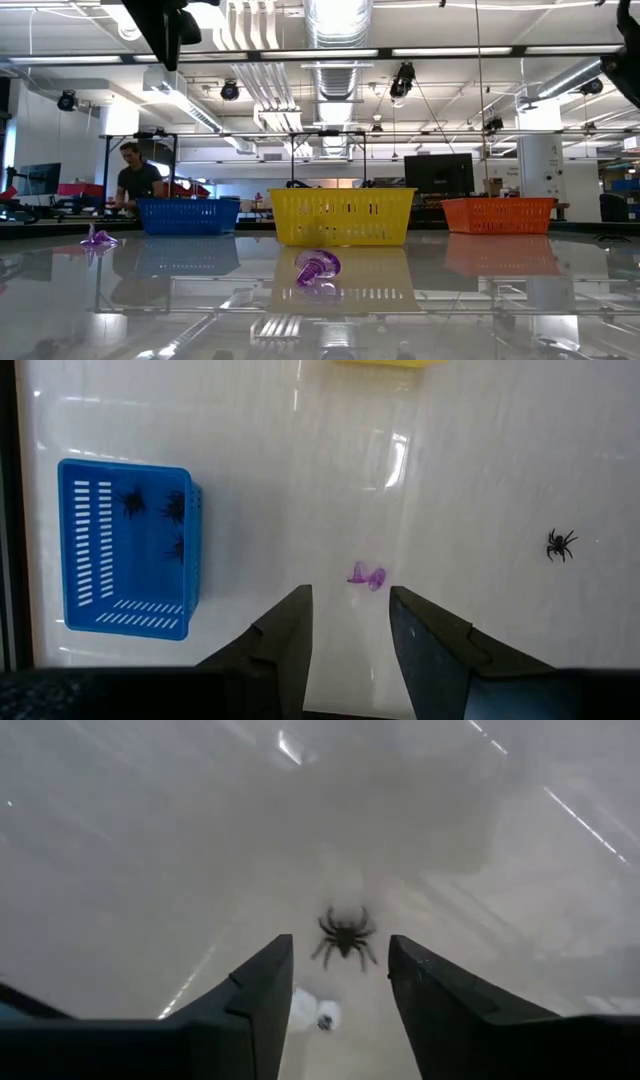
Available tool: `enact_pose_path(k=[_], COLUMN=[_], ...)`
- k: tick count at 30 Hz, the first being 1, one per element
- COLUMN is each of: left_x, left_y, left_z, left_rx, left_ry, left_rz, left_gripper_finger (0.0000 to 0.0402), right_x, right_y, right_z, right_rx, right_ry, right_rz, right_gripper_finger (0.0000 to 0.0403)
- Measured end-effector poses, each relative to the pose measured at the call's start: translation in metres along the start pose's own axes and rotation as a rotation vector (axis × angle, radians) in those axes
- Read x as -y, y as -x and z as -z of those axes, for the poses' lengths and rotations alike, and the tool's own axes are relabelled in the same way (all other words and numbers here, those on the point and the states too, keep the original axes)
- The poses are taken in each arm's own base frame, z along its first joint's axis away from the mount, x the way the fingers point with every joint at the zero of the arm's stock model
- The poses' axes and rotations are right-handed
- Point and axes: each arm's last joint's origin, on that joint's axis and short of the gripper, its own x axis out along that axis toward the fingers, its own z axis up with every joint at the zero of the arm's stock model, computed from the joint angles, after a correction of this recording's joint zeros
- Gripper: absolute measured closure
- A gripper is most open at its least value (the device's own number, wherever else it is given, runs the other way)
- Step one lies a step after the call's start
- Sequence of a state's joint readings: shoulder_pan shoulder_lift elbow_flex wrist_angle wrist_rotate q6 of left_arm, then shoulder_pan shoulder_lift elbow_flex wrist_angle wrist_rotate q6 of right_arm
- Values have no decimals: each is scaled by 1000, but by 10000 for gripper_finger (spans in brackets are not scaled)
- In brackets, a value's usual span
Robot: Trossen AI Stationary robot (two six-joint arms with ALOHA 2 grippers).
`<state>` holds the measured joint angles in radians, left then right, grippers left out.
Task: Sort Halloween decoration
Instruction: Put the black spider toy into the blue bin
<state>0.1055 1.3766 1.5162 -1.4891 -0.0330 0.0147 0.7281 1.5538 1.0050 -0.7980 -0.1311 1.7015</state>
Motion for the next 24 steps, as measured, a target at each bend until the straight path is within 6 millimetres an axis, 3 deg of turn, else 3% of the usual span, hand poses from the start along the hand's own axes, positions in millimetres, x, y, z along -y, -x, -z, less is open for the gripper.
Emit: enact_pose_path(k=[7, 14, 18, 24], left_x=[0, 0, 0, 0], left_y=[0, 0, 0, 0], left_z=[0, 0, 0, 0], left_rx=[0, -3, -3, -3], left_ry=[-1, -2, -2, -2], left_rz=[0, 0, 0, 0], left_gripper_finger=[283, 283, 283, 283], right_x=[-6, -8, -8, -7], right_y=[-33, -43, -40, -37], right_z=[0, 0, 1, 2], right_rx=[-2, -40, -36, -42], right_ry=[-7, -13, -36, -43], right_rz=[84, 111, 101, 92], right_gripper_finger=[243, 248, 286, 382])
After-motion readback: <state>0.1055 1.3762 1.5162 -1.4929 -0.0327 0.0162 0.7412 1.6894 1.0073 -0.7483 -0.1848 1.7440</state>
